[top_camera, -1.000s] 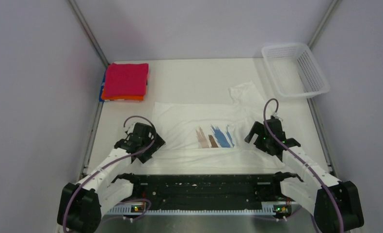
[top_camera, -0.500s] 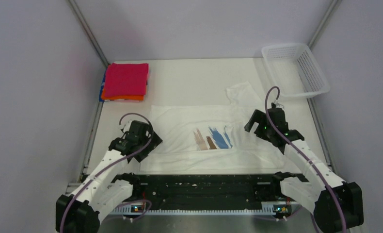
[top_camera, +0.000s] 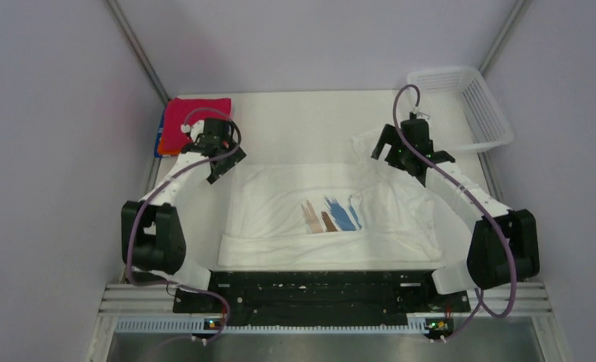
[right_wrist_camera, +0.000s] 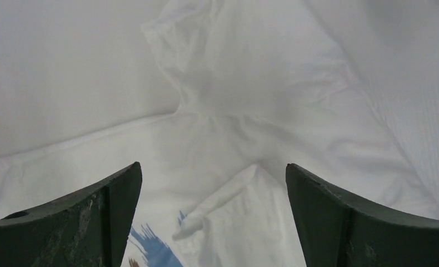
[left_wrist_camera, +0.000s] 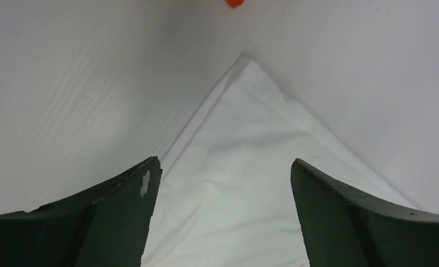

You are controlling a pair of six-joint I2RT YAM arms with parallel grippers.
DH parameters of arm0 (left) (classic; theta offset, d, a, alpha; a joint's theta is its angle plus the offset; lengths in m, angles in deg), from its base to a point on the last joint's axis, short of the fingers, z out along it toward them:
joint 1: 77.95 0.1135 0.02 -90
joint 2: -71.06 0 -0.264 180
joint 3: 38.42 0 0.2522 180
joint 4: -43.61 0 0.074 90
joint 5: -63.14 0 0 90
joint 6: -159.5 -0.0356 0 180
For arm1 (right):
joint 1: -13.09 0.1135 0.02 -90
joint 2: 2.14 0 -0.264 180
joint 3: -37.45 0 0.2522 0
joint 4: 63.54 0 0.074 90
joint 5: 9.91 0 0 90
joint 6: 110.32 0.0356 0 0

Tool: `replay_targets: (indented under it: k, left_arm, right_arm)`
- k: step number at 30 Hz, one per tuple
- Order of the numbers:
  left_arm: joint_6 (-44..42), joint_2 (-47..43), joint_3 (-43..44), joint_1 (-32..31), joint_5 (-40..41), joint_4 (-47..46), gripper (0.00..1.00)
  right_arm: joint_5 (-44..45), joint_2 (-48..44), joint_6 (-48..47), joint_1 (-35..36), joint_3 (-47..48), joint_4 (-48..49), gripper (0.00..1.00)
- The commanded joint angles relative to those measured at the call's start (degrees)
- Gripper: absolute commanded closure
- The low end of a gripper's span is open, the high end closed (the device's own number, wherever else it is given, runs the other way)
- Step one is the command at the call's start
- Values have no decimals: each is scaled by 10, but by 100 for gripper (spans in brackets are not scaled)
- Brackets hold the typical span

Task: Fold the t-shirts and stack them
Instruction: Grab the side of the flattened tshirt furthest away from the robot with both arms

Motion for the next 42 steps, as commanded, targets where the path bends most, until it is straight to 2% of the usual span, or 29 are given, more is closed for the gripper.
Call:
replay_targets:
  k: [1,5,10,17,23,26,29,30,36,42]
  left_arm:
    - [-56,123,111,18,4,-25,13]
    - [-66,211,187,23,8,-11,22]
    - [-62,277,225,29,17,-1,30]
    - [-48,336,249,29,10,5,40]
    - [-36,354,258,29,-22,33,54]
    - [-24,349,235,29,-52,24,66]
    - [-14,335,213,29,-63,25,97]
    - [-13,328,203,29,-64,21,100]
    - [-21,272,161,29,-63,-8,100]
    - [-32,237,156,26,-64,-12,100]
  right_arm:
    - [52,79,-41,-4,102,37,1]
    - [68,162,-74,-11,175,34,1]
    - [54,268,-80,-28,263,33,1]
    - [66,400,-104,-31,389,15,1]
    - [82,455,-119,-30,444,14,1]
    - [86,477,-119,-31,461,10,1]
    - [81,490,-118,-31,464,22,1]
    - [80,495,-121,-30,464,33,1]
    - [80,536,-139,-25,503,35,1]
    - [96,550,-153,-16,490,16,9]
